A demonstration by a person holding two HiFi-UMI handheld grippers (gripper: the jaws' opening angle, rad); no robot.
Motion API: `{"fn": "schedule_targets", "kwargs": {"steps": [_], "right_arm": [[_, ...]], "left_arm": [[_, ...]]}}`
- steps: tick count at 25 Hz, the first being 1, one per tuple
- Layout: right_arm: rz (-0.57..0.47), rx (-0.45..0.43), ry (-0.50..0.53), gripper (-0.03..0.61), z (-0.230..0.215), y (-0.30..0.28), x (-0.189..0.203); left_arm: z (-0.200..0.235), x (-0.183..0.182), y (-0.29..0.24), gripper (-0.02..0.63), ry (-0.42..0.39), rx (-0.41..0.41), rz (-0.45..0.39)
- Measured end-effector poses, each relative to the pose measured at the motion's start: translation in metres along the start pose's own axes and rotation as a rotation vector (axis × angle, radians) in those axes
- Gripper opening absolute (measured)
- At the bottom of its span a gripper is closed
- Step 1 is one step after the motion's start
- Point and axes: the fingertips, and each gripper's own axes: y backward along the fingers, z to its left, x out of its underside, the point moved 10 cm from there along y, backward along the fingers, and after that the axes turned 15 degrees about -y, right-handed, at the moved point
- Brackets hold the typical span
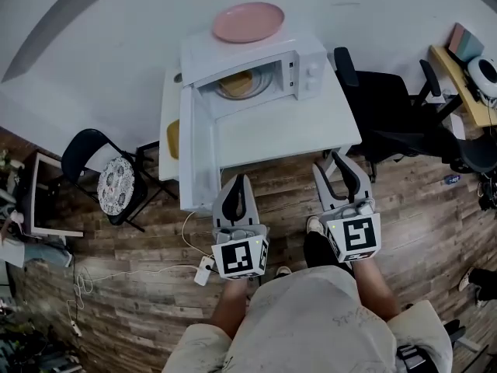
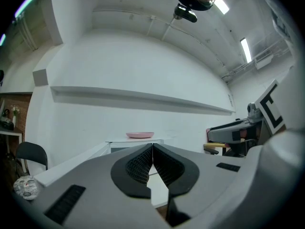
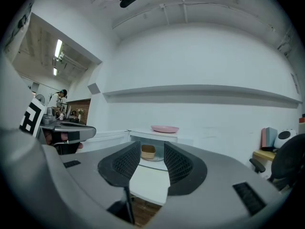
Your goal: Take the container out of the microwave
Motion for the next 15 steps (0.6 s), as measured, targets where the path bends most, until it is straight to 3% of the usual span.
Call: {"fn": "schedule_targets", "kwargs": {"steps": [15], "right_arm": [[0.028, -0.101, -0.046, 0.17, -0.096, -0.098, -0.017]], "left_arm": [[-0.022, -0.013, -0.109, 0.009, -0.039, -0.105, 0.067]]}}
